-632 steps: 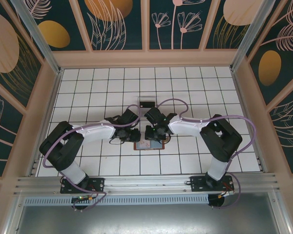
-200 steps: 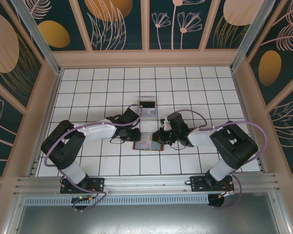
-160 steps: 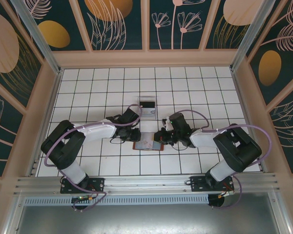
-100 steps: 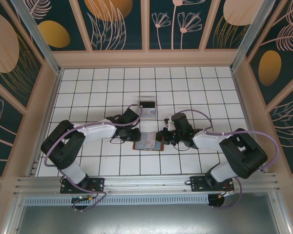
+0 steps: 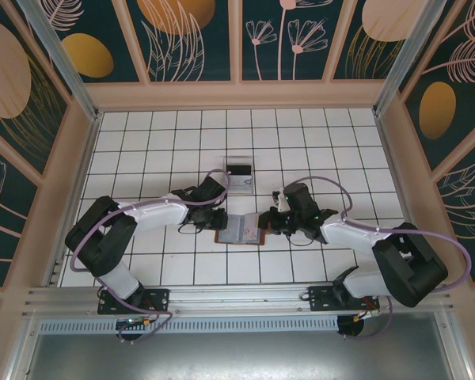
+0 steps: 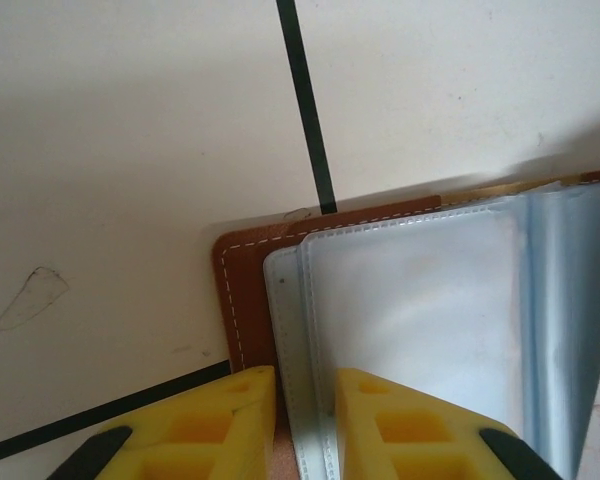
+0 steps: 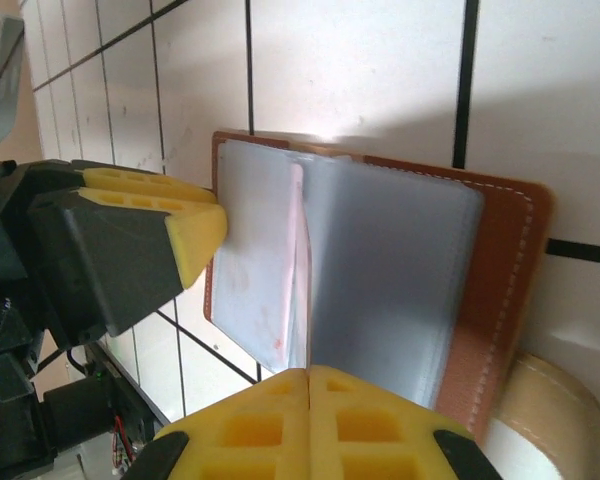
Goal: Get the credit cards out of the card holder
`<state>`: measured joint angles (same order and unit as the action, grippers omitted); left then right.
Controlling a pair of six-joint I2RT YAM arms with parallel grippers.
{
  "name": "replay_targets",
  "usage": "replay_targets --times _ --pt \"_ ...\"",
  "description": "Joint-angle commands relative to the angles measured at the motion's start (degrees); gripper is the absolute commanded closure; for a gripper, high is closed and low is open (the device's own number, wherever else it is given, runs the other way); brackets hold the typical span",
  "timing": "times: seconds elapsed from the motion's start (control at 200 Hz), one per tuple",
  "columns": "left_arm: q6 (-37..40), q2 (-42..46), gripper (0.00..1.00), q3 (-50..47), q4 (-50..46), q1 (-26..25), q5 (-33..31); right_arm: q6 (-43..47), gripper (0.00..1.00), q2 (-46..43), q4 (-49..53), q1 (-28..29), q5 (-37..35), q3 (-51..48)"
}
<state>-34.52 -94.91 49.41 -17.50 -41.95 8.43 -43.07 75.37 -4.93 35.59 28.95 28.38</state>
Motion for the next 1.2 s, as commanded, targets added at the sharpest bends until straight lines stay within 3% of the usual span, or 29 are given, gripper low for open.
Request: replay_targets --times 0.0,0.27,0.495,0.686,0.961,1.196 --pt "0.07 0.2 0.76 -1.68 -5.88 0.15 -2.89 3.12 1.0 -2.04 5.33 -0.53 -2.93 2.78" --pt "-0.36 2.74 0.71 -0.48 -7.07 0.17 -4.19 11.51 1.0 -2.33 13.67 -0.57 -6.63 9.61" --pt "-1.03 5.4 0.66 0.05 -7.87 0.16 -6.44 24.95 1.0 -1.7 22.09 -0.53 -11.62 17.2" --pt "-1.26 6.63 0.66 0.16 -7.9 0.21 -7.16 38.08 1.0 1.17 27.42 -0.66 -17.89 23.47" --pt "-1.34 8.72 0.65 -1.04 -7.85 0.17 -8.41 65.15 1.0 4.93 33.62 -0.46 -17.96 30.57" --pt "-1.69 9.78 0.65 -2.46 -7.57 0.18 -8.68 82.11 1.0 10.99 42.67 -0.37 -19.55 38.29"
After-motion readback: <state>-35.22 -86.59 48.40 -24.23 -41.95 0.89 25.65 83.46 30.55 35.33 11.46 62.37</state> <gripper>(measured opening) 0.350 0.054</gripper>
